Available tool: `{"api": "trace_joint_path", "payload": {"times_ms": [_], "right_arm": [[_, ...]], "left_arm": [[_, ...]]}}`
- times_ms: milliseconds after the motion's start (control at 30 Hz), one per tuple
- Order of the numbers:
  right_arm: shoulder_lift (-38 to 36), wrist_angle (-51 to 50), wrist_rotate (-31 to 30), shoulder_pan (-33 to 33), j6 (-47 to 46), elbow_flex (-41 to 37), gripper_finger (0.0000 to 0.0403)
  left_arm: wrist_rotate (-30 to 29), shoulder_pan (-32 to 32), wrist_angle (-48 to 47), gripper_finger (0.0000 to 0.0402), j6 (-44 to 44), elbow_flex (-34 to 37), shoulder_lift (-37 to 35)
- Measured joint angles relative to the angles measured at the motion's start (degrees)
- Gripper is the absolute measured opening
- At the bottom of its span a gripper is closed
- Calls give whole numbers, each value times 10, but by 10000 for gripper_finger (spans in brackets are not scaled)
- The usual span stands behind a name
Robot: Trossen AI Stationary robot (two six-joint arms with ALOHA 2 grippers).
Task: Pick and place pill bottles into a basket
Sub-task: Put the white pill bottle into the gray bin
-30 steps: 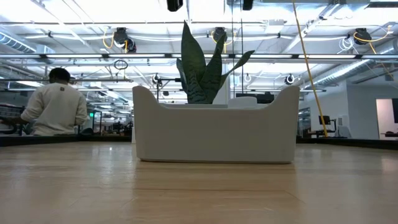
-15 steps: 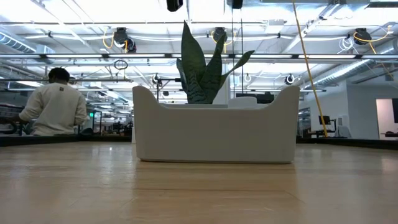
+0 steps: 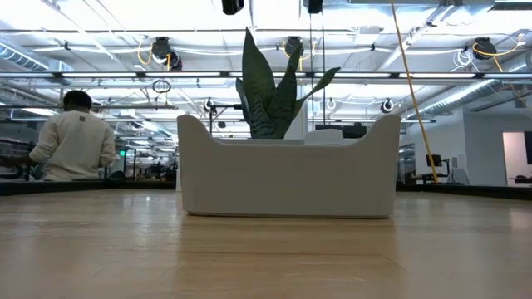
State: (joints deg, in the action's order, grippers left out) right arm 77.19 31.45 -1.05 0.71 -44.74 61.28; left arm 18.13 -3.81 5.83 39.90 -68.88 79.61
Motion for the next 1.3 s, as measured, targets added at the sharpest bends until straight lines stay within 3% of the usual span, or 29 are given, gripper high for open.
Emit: {"api": "trace_joint_path", "payload": {"times_ms": [233,500,700,867,1000,1233,1300], "right_arm": [[-8,1,8,-1,23,0,149],[-21,-29,16,-2,22,0,149],[-45,-50,18,-2,46,0,149],[-85,-124,13,-10,69,0,149],[-107,-192,12,-14,81,0,149],[-107,-232,11,-14,123,0,149],[-104,-231,11,-14,144,0,149]], "left_arm": [[0,-2,7,193,-2,0,0],[1,-3,12,235,-6,0,-1],[45,-11,12,245,3,0,-2],[63,-15,4,243,-3,0,-14],[57,-14,2,196,-46,-1,-26],[23,-14,-67,20,-114,0,-50],[-18,-12,-98,14,-116,0,-64]]}}
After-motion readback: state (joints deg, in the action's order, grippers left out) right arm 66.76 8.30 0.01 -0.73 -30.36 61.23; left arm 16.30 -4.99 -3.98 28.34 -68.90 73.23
